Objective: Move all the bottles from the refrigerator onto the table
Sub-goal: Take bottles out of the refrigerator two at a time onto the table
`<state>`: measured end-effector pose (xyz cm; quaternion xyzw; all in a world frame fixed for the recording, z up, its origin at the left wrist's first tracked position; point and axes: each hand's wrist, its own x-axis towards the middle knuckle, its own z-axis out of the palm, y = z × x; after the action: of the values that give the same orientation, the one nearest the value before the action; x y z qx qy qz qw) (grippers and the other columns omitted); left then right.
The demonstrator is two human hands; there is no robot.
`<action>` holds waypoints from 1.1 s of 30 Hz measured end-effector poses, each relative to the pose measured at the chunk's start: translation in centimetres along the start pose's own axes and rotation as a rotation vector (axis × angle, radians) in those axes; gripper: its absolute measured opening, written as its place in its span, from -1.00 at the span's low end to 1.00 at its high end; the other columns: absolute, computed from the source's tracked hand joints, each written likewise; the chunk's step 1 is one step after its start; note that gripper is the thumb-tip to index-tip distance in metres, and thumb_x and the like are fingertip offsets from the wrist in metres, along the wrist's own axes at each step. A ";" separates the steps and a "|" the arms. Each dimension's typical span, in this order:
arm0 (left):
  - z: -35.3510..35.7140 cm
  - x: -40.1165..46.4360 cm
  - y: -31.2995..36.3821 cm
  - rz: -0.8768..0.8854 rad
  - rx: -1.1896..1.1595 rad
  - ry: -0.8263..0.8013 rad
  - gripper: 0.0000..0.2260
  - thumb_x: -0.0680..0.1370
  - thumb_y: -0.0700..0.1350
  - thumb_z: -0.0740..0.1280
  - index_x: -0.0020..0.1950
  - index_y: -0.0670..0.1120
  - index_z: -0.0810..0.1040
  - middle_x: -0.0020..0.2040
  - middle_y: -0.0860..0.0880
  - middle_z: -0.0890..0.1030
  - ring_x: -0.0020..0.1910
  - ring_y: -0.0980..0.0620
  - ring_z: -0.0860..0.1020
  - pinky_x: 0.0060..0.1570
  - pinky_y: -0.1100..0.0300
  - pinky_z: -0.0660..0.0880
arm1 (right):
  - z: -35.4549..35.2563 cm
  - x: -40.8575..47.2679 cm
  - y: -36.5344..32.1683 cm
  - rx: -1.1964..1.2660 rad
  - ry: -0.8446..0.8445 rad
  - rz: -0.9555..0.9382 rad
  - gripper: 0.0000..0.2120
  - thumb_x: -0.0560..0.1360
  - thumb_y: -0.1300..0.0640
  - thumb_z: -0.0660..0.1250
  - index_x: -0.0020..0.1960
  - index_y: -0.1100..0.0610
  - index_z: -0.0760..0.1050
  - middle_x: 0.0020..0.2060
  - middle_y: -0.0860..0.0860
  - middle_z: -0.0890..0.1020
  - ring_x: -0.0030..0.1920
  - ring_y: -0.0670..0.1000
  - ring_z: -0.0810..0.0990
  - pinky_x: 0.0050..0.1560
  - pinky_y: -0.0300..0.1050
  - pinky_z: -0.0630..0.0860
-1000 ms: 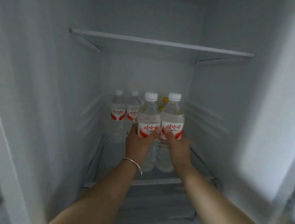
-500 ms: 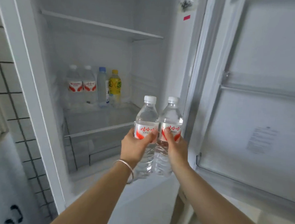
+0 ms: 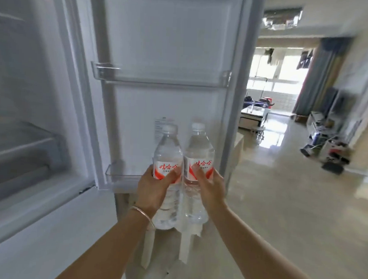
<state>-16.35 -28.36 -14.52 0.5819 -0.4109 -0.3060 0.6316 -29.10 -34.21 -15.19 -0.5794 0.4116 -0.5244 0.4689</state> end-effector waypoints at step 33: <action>49.9 22.1 -9.2 -0.147 0.059 -0.142 -0.62 0.34 0.12 0.49 -0.02 -0.11 0.58 -0.16 -0.03 0.67 -0.18 0.04 0.63 -0.19 0.29 0.50 | -38.1 34.3 12.6 -0.189 0.214 0.235 -0.29 0.10 -0.44 0.27 0.02 0.06 0.56 -0.17 0.04 0.70 -0.14 0.07 0.69 0.05 0.09 0.60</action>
<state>-48.70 -72.88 -20.74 0.6058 -0.4196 -0.3796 0.5592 -62.96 -74.51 -19.48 -0.5097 0.5715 -0.4837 0.4237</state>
